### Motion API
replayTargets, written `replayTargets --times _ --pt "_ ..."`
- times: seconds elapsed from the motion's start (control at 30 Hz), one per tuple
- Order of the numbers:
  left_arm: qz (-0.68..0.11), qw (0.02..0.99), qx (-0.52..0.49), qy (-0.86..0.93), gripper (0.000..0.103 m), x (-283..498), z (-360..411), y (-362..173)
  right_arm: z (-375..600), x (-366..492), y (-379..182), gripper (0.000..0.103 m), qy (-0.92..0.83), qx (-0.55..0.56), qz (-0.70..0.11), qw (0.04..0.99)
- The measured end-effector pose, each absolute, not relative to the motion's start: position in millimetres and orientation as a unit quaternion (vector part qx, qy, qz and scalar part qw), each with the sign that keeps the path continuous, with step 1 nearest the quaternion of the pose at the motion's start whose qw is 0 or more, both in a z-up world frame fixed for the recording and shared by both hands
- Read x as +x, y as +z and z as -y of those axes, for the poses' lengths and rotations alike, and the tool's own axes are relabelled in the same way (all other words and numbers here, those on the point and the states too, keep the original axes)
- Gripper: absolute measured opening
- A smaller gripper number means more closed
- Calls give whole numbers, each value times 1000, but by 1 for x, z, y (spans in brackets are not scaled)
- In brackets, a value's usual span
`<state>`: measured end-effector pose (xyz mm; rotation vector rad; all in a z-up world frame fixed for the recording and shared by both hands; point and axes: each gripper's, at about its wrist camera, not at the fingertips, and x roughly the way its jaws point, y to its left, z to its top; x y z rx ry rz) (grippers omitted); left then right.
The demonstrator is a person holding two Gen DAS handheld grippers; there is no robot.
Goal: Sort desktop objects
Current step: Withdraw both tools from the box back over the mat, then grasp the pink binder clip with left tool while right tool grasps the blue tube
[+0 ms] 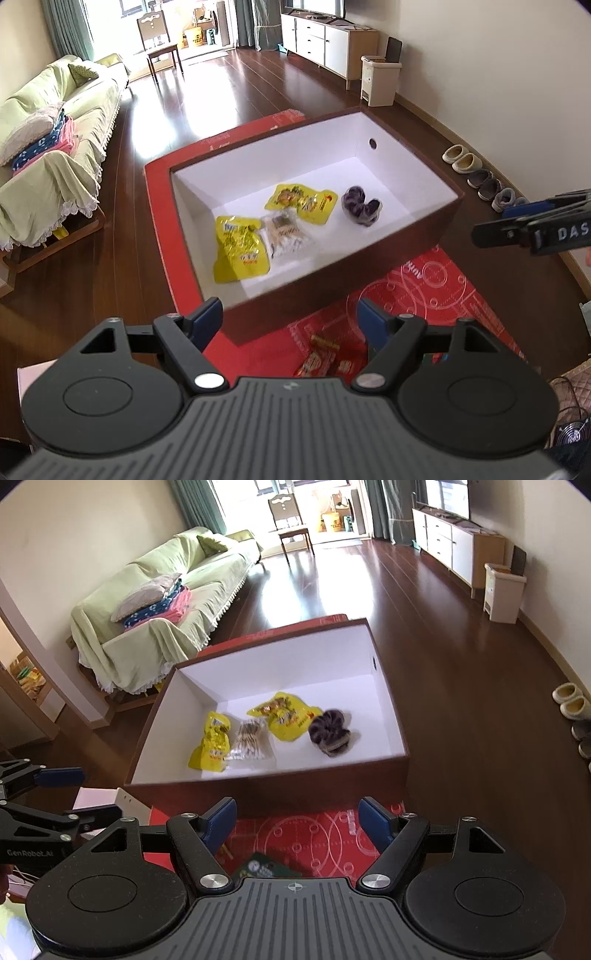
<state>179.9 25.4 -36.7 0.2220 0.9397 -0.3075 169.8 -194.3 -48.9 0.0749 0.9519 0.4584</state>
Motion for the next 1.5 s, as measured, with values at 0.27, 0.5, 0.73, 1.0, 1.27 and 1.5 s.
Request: replayTargets --times 0.27,0.5,0.73,1.0,1.27,1.5 --pt "-473 862 112 -143 77 154 -55 -59 210 149 -66 76 205 42 -479 852" --pt "-488 842 145 -178 77 132 -60 -83 214 137 -79 76 203 47 -500 840" --pt "-510 813 167 -225 77 121 -52 -125 221 126 -92 76 194 50 -522 829" --pt "-514 796 183 -263 77 126 -47 -159 231 121 -103 76 176 56 -542 820" --pt "-510 794 180 -278 76 137 -49 -179 233 119 -114 76 166 66 -560 809" --pt "-529 777 160 -301 65 123 -43 -189 234 117 -131 76 155 96 -587 789"
